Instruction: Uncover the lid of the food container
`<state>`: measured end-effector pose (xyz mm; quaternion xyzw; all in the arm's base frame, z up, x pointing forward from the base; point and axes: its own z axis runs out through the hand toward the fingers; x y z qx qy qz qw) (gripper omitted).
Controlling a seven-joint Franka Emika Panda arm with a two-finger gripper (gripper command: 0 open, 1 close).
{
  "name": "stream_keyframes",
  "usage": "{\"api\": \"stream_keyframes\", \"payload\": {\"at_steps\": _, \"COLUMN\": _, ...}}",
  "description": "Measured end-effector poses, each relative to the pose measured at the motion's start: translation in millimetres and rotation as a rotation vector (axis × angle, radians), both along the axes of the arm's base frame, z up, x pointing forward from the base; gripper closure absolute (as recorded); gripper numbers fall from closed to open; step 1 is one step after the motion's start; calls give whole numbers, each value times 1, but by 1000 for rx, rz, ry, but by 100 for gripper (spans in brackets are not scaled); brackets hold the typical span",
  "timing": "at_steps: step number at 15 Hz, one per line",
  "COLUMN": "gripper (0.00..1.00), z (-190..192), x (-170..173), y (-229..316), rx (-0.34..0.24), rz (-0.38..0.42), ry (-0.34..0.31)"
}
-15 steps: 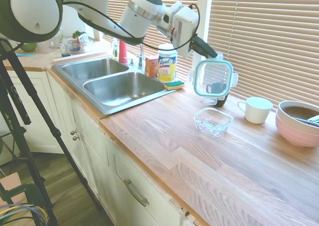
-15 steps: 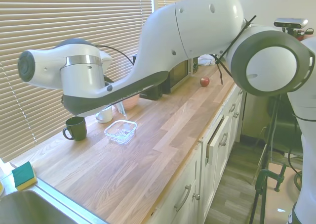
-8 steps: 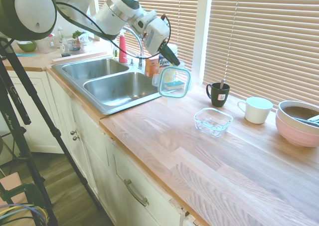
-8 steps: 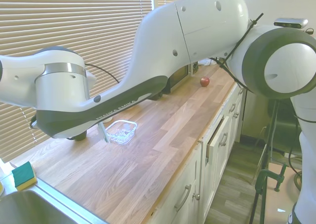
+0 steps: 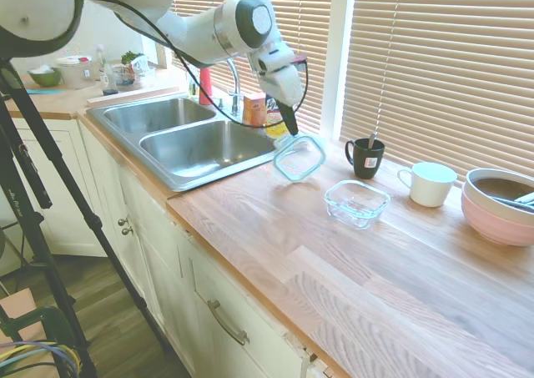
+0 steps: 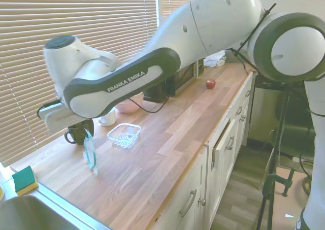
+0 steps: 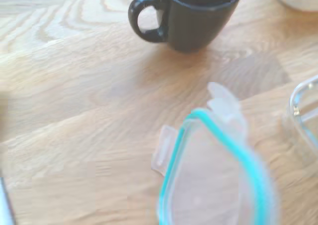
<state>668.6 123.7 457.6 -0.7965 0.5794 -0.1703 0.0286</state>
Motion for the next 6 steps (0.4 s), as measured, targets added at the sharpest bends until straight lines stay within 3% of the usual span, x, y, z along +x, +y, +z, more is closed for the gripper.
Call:
{"api": "stream_keyframes", "payload": {"at_steps": 2, "gripper": 100, "z": -8, "x": -14, "y": -17, "rx": 89, "rz": 3, "ry": 12}}
{"api": "stream_keyframes", "payload": {"at_steps": 6, "gripper": 100, "z": -9, "x": -35, "y": -21, "rx": 111, "rz": 32, "ry": 25}}
